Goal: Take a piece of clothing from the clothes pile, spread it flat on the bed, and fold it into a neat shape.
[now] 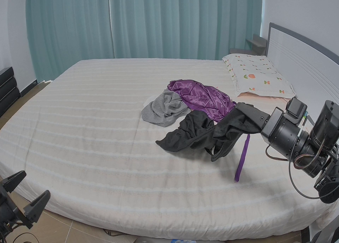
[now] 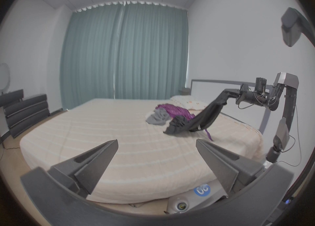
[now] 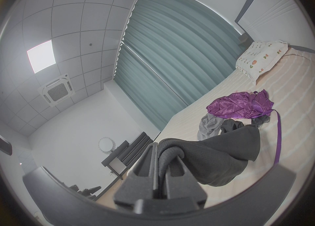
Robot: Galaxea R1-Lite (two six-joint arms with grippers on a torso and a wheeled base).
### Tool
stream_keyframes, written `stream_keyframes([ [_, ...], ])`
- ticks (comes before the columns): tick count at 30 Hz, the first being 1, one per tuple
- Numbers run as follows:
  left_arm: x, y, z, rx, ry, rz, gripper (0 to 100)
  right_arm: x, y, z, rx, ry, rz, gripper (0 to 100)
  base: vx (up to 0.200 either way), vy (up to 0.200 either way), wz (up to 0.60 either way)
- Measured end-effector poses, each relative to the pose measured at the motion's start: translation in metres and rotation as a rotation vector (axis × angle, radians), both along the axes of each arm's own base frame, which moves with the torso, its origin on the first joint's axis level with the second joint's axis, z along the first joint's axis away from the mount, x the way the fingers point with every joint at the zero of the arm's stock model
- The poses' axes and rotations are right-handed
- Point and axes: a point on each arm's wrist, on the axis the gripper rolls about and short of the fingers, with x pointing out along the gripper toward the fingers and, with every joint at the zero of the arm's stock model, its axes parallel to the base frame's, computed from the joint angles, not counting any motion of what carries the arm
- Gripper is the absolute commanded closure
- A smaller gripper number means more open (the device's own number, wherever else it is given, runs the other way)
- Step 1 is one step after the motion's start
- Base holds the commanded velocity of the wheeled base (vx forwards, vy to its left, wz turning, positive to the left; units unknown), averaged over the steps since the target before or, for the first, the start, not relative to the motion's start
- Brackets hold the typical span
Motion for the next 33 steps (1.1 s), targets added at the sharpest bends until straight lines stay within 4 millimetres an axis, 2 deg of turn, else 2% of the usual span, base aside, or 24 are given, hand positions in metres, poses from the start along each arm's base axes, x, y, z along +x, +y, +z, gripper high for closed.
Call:
stream_keyframes([
  [6, 0.049, -0.007, 0.002, 0.011, 0.166, -0.09, 0, -0.001, 0.0, -0.001, -0.008, -0.003, 0.004, 100, 0.0, 0.0, 0.0],
  [11, 0.093, -0.016, -0.006, 0.021, 0.265, -0.142, 0, -0.001, 0.0, -0.002, -0.013, 0.0, 0.006, 100, 0.0, 0.0, 0.0],
  [16, 0.135, -0.032, -0.024, 0.042, 0.354, -0.186, 0, 0.0, 0.001, -0.005, -0.02, 0.009, 0.005, 100, 0.0, 0.0, 0.0],
  [23, 0.184, -0.058, -0.056, 0.083, 0.46, -0.224, 0, 0.002, 0.002, -0.007, -0.027, 0.013, 0.0, 100, 0.0, 0.0, 0.0],
  [33, 0.246, -0.116, -0.099, 0.14, 0.435, -0.259, 0, -0.001, 0.002, -0.004, -0.025, 0.0, 0.0, 100, 0.0, 0.0, 0.0],
])
